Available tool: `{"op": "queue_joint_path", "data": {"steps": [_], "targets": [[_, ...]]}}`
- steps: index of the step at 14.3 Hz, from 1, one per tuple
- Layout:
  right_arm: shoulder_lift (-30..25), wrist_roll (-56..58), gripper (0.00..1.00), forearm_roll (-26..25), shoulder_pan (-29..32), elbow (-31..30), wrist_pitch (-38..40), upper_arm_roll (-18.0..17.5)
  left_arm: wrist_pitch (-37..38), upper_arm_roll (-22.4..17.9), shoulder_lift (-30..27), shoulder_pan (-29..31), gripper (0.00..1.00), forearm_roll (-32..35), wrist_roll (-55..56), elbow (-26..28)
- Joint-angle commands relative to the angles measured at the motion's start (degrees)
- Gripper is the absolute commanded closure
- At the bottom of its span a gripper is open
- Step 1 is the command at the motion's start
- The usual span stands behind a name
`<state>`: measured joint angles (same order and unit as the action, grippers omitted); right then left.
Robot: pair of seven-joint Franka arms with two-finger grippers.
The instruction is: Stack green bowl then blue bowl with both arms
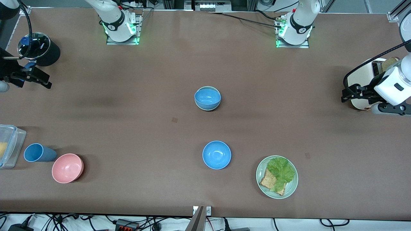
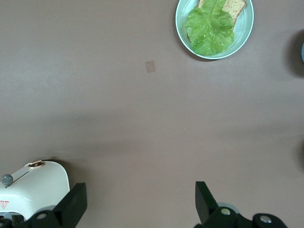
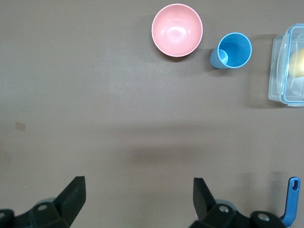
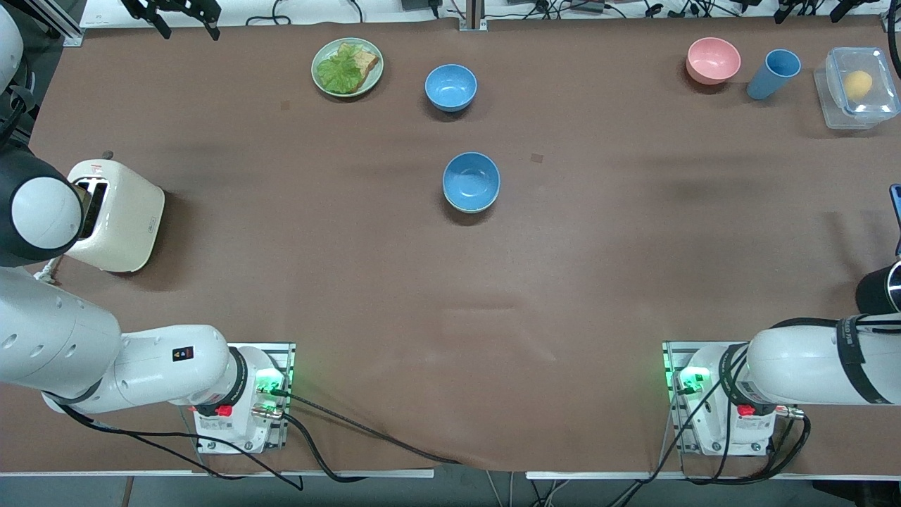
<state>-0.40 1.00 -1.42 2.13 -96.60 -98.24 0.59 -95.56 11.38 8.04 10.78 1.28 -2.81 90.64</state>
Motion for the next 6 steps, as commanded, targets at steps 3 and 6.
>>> {"op": "queue_joint_path", "data": {"steps": [3, 6], "targets": [[0.0, 0.6, 0.00, -0.2, 0.2, 0.7, 0.8, -0.2, 1.0, -0.3, -0.1, -0.1, 0.00, -0.8, -1.5, -0.6], [0.0, 0.5, 0.00, -0.2, 0.1, 0.7, 0.7, -0.2, 1.1, -0.3, -0.1, 0.1, 0.00, -1.4, -1.3, -0.5]]}}
